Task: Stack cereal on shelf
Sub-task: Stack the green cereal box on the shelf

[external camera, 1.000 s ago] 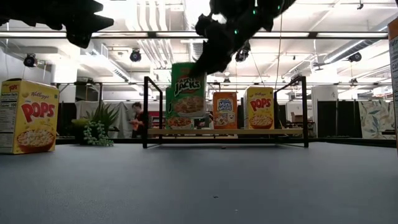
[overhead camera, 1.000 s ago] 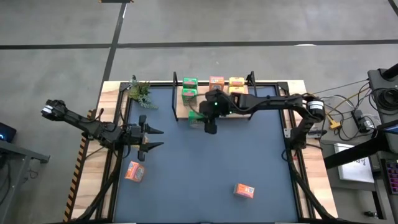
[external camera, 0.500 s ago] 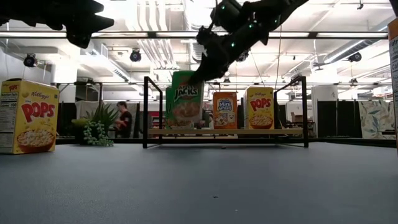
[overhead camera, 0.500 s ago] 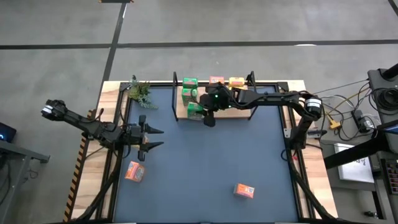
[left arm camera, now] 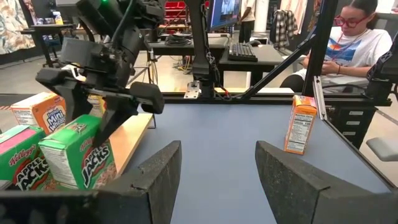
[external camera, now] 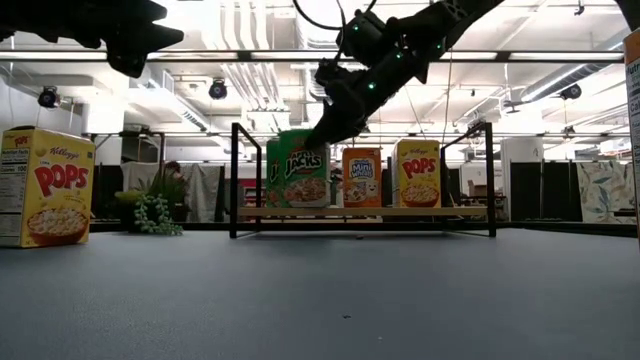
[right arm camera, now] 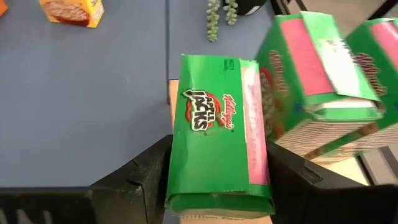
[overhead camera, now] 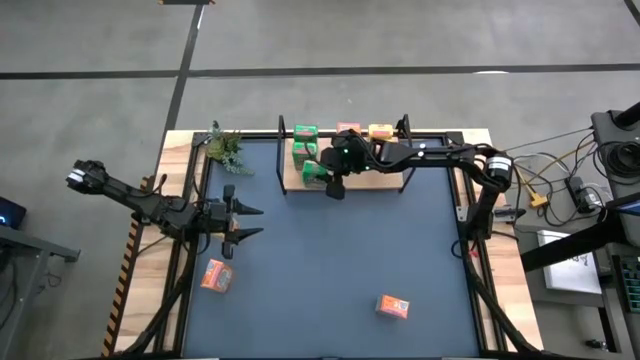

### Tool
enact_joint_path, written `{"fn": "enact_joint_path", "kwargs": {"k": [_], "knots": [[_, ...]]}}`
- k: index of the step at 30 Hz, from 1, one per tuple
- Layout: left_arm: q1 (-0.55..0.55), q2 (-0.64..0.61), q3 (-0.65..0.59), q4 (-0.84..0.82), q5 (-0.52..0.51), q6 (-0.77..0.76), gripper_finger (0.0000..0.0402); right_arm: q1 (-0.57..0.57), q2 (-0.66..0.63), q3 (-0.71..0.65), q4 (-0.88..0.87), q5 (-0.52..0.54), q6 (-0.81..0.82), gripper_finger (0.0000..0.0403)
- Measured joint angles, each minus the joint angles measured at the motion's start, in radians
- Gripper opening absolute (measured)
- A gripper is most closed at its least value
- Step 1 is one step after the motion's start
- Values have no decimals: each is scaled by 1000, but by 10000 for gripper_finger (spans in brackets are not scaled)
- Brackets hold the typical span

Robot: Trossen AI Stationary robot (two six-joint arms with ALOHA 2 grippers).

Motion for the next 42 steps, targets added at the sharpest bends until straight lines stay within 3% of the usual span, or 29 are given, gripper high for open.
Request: {"fn": "enact_joint_path", "kwargs": {"k": [26, 31, 42], "knots": [[0, 0, -1, 0, 0, 0, 190, -4, -4, 53, -34, 0, 37, 231], [0, 0, -1, 0, 0, -1, 190, -4, -6, 131, -138, -2, 68, 231], [0, 0, -1, 0, 0, -12, 190, 26, -8, 311, -560, 35, 72, 218]]}}
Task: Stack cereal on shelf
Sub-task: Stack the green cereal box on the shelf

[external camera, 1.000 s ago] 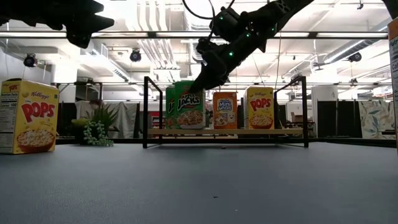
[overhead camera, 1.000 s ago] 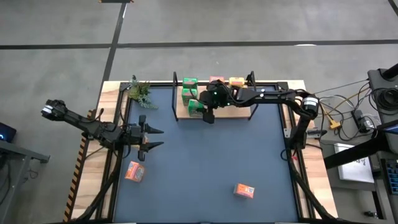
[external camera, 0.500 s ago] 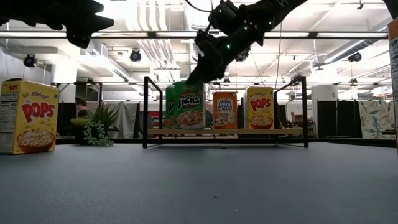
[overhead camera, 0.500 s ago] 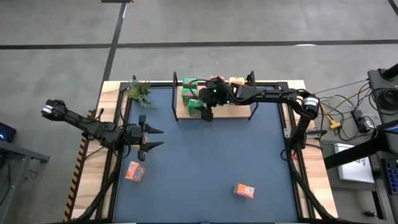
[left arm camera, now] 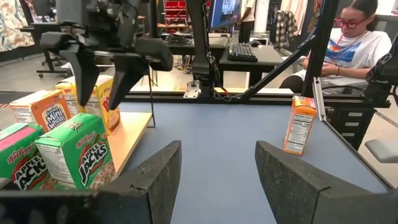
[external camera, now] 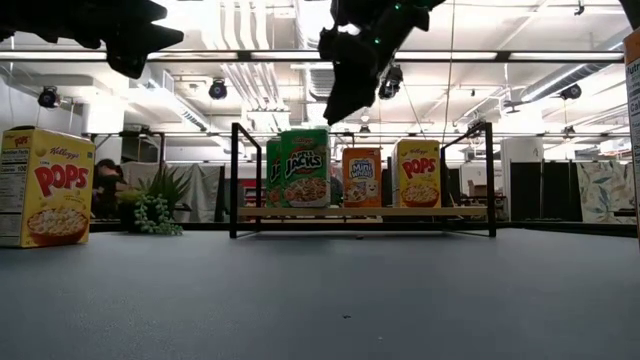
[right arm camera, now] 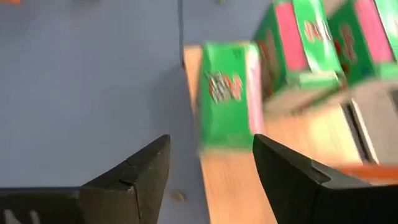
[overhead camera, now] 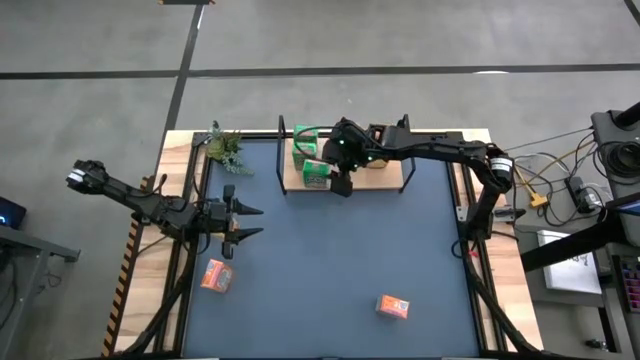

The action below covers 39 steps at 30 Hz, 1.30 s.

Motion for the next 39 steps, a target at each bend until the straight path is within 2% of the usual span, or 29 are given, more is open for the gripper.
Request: {"fn": "enact_joint_path", "kwargs": {"k": [4, 8, 13, 18, 23, 32, 39], "knots": [[0, 0, 0, 0, 0, 0, 190, 1, 0, -13, -56, 50, 3, 184], [0, 0, 0, 0, 0, 0, 190, 1, 7, -45, -49, 87, 18, 128], [0, 0, 0, 0, 0, 0, 190, 1, 15, -86, 51, 96, 1, 57], [0, 0, 0, 0, 0, 0, 190, 1, 15, -92, 139, 96, -13, 14], [0, 0, 0, 0, 0, 0, 190, 1, 15, -92, 188, 97, -34, 9], [0, 0, 0, 0, 0, 0, 190, 5, 21, -96, 137, 95, -9, 9], [0, -2, 0, 1, 1, 1, 190, 5, 66, -108, 216, 108, -29, 9]]}}
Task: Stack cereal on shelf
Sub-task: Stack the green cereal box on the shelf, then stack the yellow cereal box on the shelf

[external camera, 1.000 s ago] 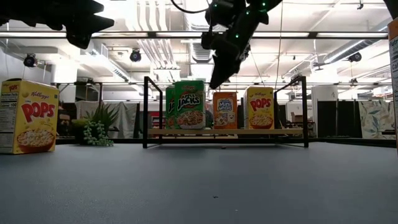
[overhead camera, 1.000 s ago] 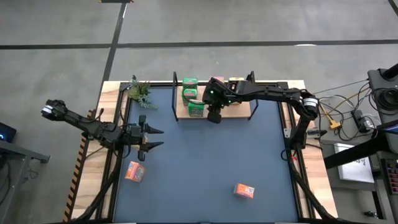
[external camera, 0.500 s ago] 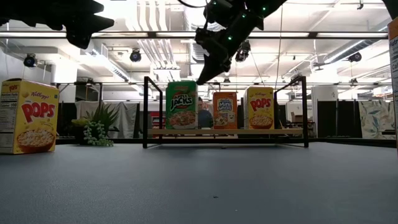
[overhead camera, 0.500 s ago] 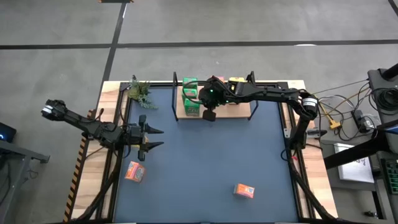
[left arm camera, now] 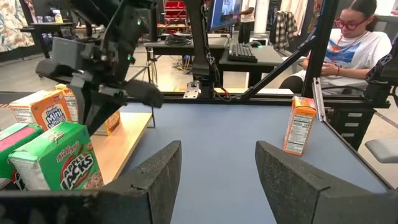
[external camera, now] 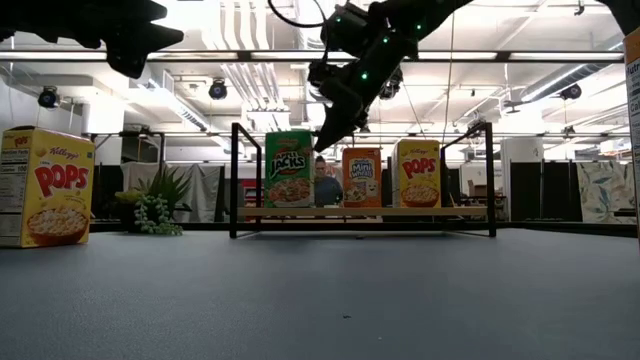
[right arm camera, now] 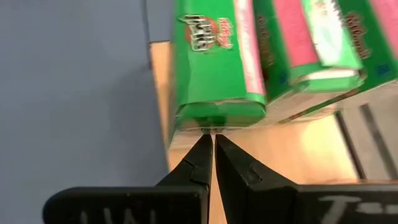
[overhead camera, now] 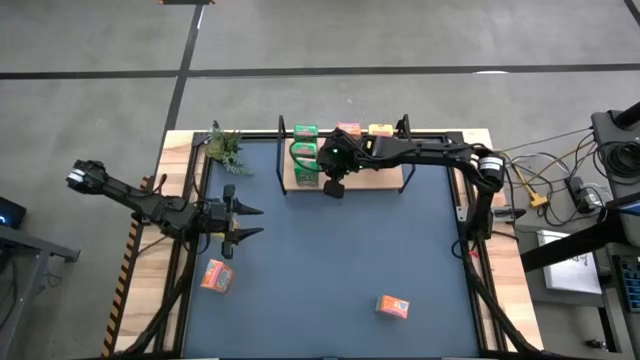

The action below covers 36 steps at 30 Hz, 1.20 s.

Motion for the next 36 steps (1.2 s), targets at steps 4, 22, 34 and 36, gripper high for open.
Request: {"fn": "enact_joint_path", "kwargs": {"k": [4, 22, 34, 36], "knots": [[0, 0, 0, 3, 0, 0, 190, -1, 15, 6, 9, 48, -23, 9], [0, 0, 0, 5, 0, 0, 190, 0, 16, 7, 77, 48, -26, 9], [0, 0, 0, 6, 0, 0, 190, 0, 13, 8, 73, 47, -19, 9], [0, 0, 0, 6, 0, -11, 190, 4, 0, 8, 69, 48, -19, 9]]}}
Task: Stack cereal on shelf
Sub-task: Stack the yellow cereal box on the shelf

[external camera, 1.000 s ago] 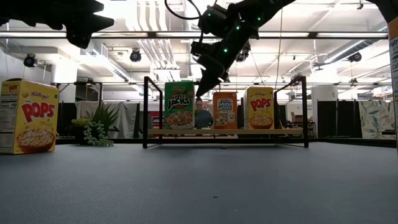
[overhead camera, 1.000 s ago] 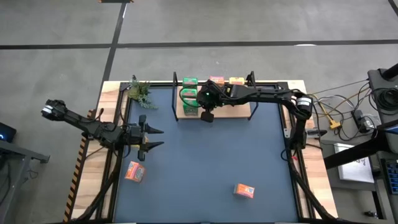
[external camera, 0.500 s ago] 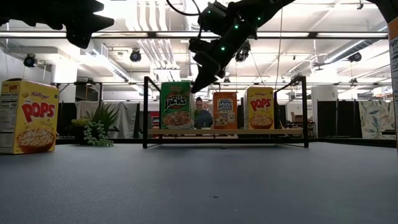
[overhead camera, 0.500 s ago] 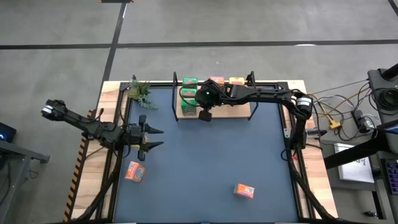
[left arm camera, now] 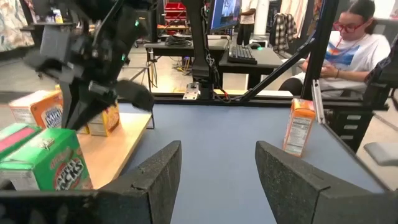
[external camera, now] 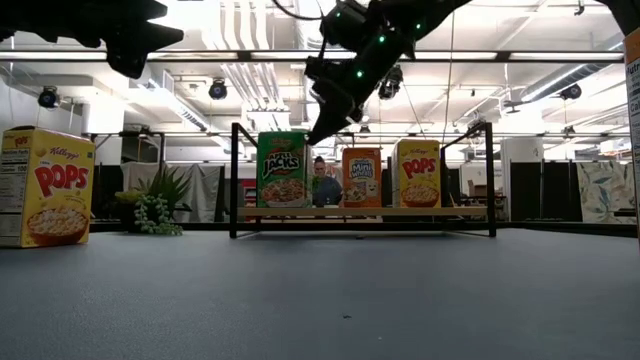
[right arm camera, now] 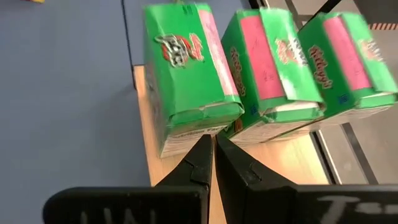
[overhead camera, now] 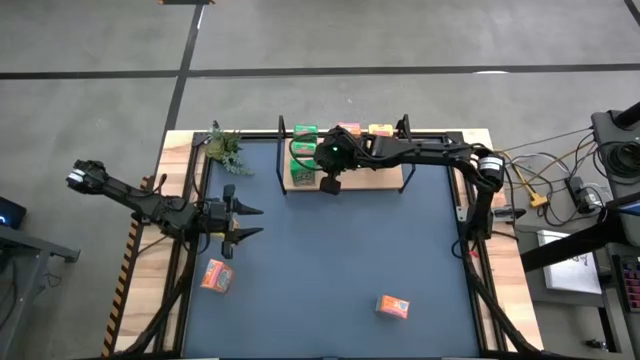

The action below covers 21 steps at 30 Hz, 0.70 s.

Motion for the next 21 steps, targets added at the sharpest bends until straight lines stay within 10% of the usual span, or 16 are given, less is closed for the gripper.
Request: {"fn": "enact_joint_path", "kwargs": {"k": [6, 12, 21], "knots": [[0, 10, 45, -81, -121, -227, 190, 39, -75, 1, -76, 0, 0, 9], [0, 140, 192, -495, -237, -606, 177, 116, -171, -30, -136, 0, 1, 9], [-2, 417, 550, -1085, -79, -1007, 168, 232, -310, -198, -61, 1, 10, 9]]}}
